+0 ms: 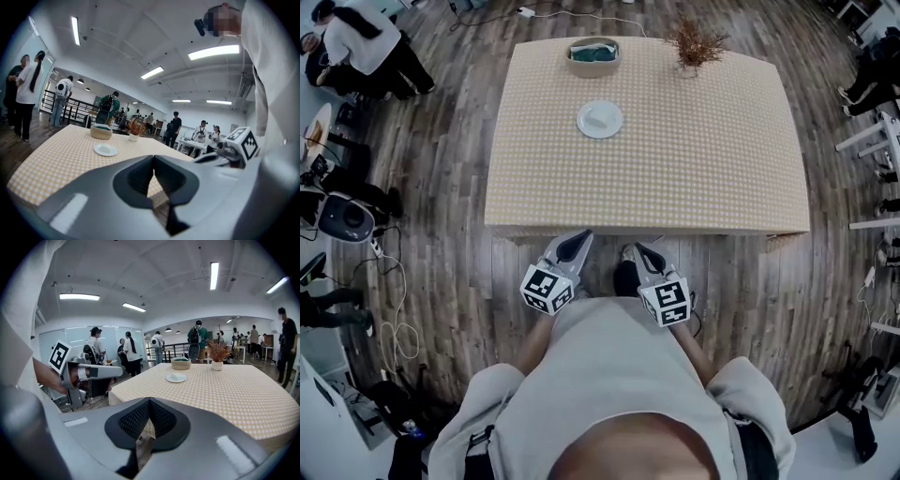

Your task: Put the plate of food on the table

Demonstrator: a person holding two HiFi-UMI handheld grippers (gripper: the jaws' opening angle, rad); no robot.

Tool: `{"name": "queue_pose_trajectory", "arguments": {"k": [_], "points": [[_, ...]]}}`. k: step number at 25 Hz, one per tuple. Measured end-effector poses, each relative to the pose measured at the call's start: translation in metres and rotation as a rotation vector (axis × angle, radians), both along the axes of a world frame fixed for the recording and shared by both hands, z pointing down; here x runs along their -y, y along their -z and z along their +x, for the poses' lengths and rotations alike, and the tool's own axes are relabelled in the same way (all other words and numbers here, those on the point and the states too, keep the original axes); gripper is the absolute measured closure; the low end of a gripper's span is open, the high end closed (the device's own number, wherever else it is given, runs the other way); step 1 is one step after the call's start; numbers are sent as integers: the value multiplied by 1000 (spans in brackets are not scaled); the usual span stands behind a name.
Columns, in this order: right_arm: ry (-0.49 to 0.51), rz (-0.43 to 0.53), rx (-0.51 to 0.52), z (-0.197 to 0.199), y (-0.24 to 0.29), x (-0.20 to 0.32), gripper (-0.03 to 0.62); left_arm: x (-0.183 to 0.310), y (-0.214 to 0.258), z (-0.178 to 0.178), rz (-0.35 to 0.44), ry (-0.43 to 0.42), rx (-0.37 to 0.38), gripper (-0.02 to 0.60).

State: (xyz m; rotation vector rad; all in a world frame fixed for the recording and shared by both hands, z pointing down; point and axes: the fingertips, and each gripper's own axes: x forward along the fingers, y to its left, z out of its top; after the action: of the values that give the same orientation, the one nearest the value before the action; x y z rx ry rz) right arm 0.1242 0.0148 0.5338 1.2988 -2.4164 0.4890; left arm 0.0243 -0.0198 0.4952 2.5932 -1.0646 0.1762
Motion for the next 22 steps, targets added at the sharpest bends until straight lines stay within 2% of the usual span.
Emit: {"name": "queue_pose_trajectory", "arguments": {"k": [7, 11, 16, 22], "points": [[-60, -22, 3, -60, -12, -69, 596, -68, -13, -67, -23, -7, -8, 572], [-97, -17, -8, -83, -14, -96, 595, -98, -19, -93, -22, -19, -20, 572], [-125, 5, -21, -97, -2, -119, 597, -132, -15, -106, -22, -39, -38, 571], [-115, 33, -26, -97, 13, -125, 596, -145, -6, -105, -7, -28, -46, 572]]}}
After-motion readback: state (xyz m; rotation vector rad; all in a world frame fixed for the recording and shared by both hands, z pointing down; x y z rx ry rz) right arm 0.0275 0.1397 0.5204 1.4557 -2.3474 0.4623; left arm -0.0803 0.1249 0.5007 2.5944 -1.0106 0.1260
